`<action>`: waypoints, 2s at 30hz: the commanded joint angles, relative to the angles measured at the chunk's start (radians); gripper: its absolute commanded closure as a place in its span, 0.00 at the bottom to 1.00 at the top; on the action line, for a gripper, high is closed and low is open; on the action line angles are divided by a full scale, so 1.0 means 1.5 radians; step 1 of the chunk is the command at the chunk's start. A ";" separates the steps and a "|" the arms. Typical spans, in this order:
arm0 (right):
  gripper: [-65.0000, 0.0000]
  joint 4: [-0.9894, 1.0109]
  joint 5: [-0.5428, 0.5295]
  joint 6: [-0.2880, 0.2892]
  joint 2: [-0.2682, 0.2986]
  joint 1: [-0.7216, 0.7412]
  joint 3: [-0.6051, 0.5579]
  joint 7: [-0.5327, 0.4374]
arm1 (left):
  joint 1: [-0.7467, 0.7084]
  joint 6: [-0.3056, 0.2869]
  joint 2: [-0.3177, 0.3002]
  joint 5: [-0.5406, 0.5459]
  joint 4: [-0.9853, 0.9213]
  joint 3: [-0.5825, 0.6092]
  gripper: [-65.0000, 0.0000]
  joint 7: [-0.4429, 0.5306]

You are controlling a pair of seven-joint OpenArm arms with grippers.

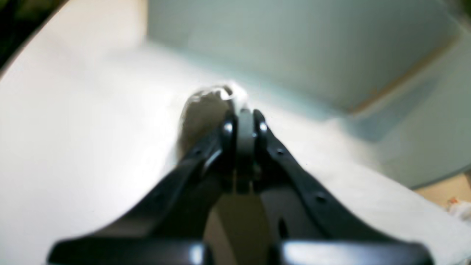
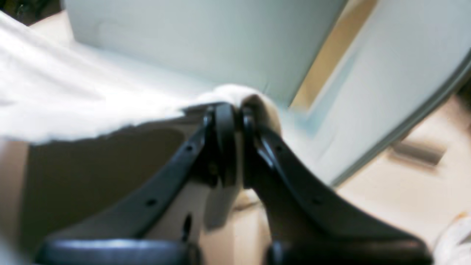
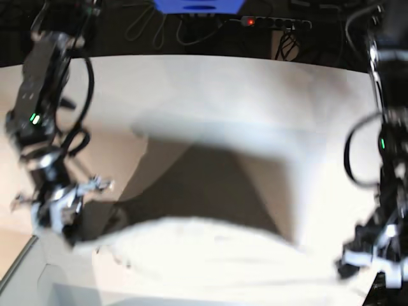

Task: Layout the t-shirt on the table in an organized manner, then fold the t-shirt properly
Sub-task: 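Lift the t-shirt with both grippers and shake it out, then lay the t-shirt flat on the table and open both grippers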

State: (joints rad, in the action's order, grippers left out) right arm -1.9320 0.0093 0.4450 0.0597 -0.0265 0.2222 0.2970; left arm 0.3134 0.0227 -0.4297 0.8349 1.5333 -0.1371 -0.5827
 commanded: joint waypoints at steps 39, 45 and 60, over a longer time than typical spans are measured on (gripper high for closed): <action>1.00 -0.066 -0.008 -0.008 -0.132 -0.040 0.093 -0.565 | -0.024 -0.018 -0.008 0.079 0.320 -0.393 1.00 0.007; 1.00 -0.017 -0.007 -0.008 -0.123 0.176 0.094 -0.324 | 0.054 -0.018 -0.005 0.011 0.252 -0.278 1.00 0.001; 1.00 0.453 -0.006 -0.008 -0.033 0.399 0.050 -0.212 | 0.201 -0.018 0.076 -0.163 -0.177 -0.149 0.99 0.089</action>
State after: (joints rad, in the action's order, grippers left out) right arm -1.2282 0.0181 0.4469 -0.0055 0.5316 0.2951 0.0261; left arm 0.5781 0.0093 -0.3000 0.5858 1.2491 -0.3595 -0.4801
